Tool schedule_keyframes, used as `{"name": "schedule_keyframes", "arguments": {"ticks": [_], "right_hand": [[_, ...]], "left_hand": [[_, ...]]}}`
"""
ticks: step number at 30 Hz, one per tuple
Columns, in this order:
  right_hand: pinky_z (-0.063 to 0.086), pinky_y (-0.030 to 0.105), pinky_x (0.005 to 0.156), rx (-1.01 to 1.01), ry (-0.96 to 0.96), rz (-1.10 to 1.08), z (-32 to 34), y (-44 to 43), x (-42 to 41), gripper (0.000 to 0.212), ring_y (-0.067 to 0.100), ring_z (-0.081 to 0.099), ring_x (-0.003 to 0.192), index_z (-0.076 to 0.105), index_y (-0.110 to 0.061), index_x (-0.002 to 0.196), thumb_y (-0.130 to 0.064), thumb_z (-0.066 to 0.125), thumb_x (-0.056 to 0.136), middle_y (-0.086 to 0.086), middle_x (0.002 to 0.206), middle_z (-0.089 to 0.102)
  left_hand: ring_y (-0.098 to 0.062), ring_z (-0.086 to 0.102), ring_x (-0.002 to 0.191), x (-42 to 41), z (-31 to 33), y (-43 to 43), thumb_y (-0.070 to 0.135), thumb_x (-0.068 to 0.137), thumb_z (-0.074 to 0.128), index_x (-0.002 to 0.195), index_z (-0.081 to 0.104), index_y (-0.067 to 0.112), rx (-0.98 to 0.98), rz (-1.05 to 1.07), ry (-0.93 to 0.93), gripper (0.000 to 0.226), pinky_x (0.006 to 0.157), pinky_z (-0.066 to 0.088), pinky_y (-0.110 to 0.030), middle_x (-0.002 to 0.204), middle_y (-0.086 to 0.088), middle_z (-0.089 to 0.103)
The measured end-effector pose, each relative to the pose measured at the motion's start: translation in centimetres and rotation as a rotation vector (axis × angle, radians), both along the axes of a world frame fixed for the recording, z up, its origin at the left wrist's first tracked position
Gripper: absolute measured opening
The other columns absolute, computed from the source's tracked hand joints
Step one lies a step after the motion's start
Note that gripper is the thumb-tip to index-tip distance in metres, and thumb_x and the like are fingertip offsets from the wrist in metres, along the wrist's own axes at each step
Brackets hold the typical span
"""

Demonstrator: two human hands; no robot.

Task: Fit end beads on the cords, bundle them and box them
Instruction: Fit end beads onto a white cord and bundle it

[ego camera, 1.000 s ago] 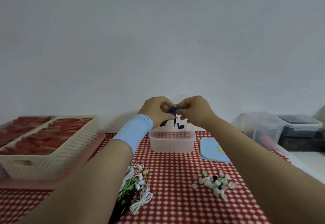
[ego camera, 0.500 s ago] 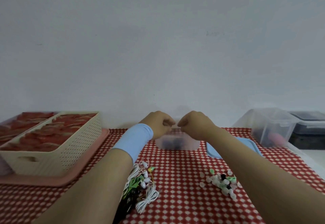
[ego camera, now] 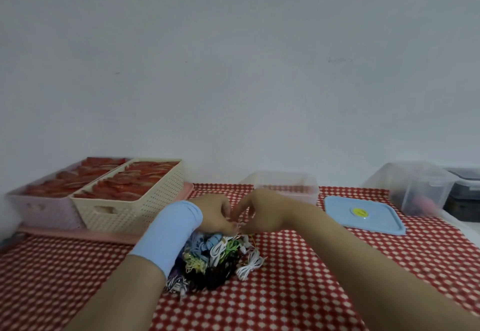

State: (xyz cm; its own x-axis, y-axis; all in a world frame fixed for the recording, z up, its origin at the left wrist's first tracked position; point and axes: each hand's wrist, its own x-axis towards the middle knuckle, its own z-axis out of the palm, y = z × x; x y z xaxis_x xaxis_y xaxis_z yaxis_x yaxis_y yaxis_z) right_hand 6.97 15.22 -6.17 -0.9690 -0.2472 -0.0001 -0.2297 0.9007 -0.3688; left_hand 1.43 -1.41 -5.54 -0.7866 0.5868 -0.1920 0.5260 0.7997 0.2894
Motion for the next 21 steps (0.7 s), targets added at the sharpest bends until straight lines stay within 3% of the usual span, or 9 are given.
{"name": "schedule_keyframes", "arguments": {"ticks": [3, 8, 12, 15, 18, 21], "right_hand": [[0.051, 0.027, 0.087, 0.055, 0.017, 0.016, -1.4, -1.4, -0.3, 0.041, 0.006, 0.063, 0.094, 0.075, -0.027, 0.118, -0.026, 0.084, 0.079, -0.009, 0.114, 0.074], [0.059, 0.039, 0.087, -0.194, 0.056, -0.09, -1.6, -0.7, -0.5, 0.015, 0.015, 0.07, 0.085, 0.076, -0.018, 0.095, -0.027, 0.081, 0.084, -0.003, 0.089, 0.075], [0.056, 0.038, 0.082, -0.423, 0.125, -0.171, -0.6, 1.3, 0.1, 0.019, 0.015, 0.066, 0.077, 0.076, -0.01, 0.09, -0.027, 0.082, 0.084, 0.008, 0.087, 0.076], [0.051, 0.023, 0.07, -0.608, 0.11, -0.191, -0.1, 2.3, 0.9, 0.025, 0.009, 0.063, 0.07, 0.073, -0.003, 0.091, -0.027, 0.079, 0.087, 0.009, 0.083, 0.073], [0.057, 0.033, 0.082, -0.798, 0.05, -0.191, -0.1, 3.2, 1.6, 0.022, 0.021, 0.075, 0.089, 0.069, -0.007, 0.098, -0.028, 0.073, 0.093, 0.007, 0.095, 0.078], [0.057, 0.038, 0.089, -0.971, -0.004, -0.197, 0.0, 3.9, 2.1, 0.032, 0.028, 0.074, 0.1, 0.061, -0.001, 0.116, -0.029, 0.065, 0.099, 0.009, 0.105, 0.078]], "left_hand": [[-0.014, 0.059, 0.106, 0.3, -0.8, -1.8, 0.051, 0.067, 0.083, 0.116, 0.052, 0.028, -0.095, 0.008, -0.044, 0.062, 0.097, 0.049, -0.037, 0.117, 0.009, 0.059], [-0.011, 0.058, 0.111, 0.7, -0.7, -2.6, 0.056, 0.073, 0.078, 0.123, 0.056, 0.032, 0.08, 0.029, -0.071, 0.06, 0.102, 0.046, -0.034, 0.123, 0.011, 0.06], [-0.008, 0.064, 0.098, 1.1, 0.2, -1.5, 0.05, 0.078, 0.076, 0.105, 0.065, 0.03, 0.238, 0.036, 0.006, 0.035, 0.092, 0.048, -0.03, 0.102, 0.013, 0.067], [-0.007, 0.065, 0.089, 1.2, 0.8, -0.1, 0.041, 0.085, 0.071, 0.093, 0.069, 0.03, 0.37, 0.038, 0.063, 0.014, 0.079, 0.047, -0.025, 0.093, 0.01, 0.07], [-0.013, 0.064, 0.079, 1.6, 1.3, 1.5, 0.039, 0.091, 0.063, 0.09, 0.068, 0.028, 0.451, 0.03, 0.092, 0.011, 0.071, 0.046, -0.026, 0.087, 0.006, 0.071], [-0.012, 0.057, 0.063, 2.2, 1.7, 2.9, 0.036, 0.096, 0.057, 0.094, 0.066, 0.025, 0.528, 0.013, 0.096, 0.015, 0.061, 0.041, -0.025, 0.078, 0.008, 0.07]]}}
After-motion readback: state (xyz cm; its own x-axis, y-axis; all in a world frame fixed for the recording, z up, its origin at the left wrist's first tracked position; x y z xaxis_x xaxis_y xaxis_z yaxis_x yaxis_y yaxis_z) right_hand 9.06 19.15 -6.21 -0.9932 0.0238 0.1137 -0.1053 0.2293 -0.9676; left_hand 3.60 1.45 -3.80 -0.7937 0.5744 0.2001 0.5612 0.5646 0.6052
